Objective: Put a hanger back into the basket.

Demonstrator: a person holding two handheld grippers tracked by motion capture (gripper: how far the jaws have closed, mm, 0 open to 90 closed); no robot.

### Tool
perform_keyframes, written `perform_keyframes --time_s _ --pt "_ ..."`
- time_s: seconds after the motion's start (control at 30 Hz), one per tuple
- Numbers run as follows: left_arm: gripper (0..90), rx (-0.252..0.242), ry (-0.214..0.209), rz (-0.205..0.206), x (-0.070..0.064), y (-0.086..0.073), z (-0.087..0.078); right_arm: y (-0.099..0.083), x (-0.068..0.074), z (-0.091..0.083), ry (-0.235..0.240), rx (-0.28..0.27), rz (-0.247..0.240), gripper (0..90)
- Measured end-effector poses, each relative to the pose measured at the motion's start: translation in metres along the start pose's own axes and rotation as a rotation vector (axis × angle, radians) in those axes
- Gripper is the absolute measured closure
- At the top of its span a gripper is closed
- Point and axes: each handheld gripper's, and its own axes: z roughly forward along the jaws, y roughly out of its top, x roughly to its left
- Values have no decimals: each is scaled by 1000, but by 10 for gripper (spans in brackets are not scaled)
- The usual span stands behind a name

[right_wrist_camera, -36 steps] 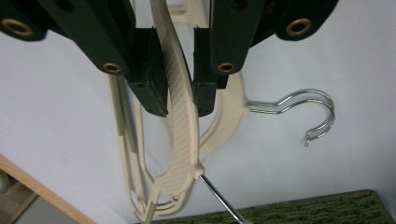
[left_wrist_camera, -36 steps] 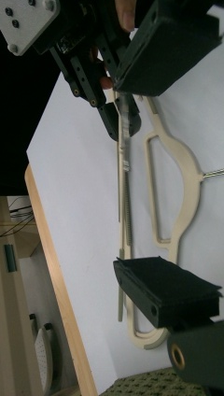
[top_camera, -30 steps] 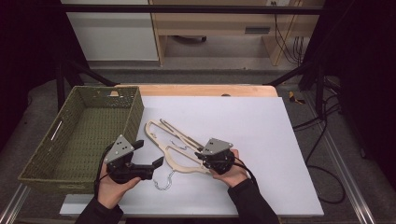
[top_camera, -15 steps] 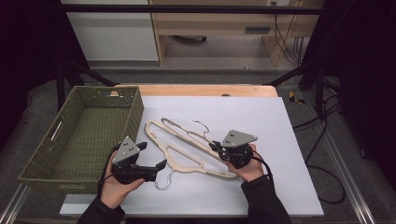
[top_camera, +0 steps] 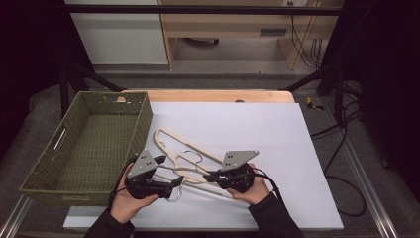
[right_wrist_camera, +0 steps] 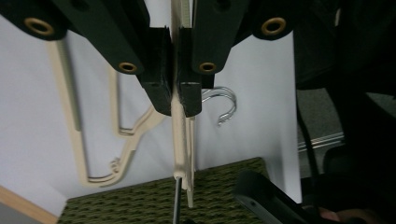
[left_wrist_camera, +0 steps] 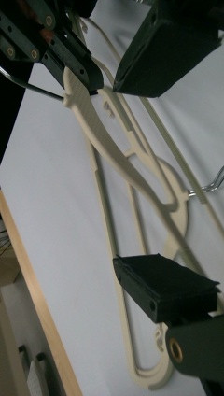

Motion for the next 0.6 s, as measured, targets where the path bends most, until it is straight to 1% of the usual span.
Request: perform_keyframes --time_s 0.03,0.07,0.1,0.13,0.2,0.27,0.33,0.37,0.43,0.47,0.57,0.6 --pt "183 0 0 0 0 0 0 0 2 1 12 5 1 867" --pt "207 13 -17 12 -3 -1 4 1 3 2 19 11 -1 867" --pt "236 13 -17 12 -3 -1 4 1 4 3 21 17 -6 867" --pt "273 30 -33 27 -4 -2 7 1 4 3 25 19 -5 867" --pt "328 55 -47 37 -4 -4 10 1 5 3 26 20 -5 867" --pt "382 62 -53 46 -4 -5 13 1 5 2 34 21 -6 867" --pt "447 72 -68 57 -5 -5 16 1 6 2 42 23 -15 867" --pt "461 75 -72 63 -6 -5 18 1 6 1 44 25 -17 867" --pt "518 84 -81 76 -7 -6 20 2 6 0 53 24 -21 867" --pt "527 90 -82 81 -7 -6 20 1 6 0 57 25 -21 867" --pt "600 97 -90 84 -7 -7 21 1 7 -1 67 35 -26 867" --pt "625 104 -103 87 -7 -6 21 1 7 -1 78 40 -32 867"
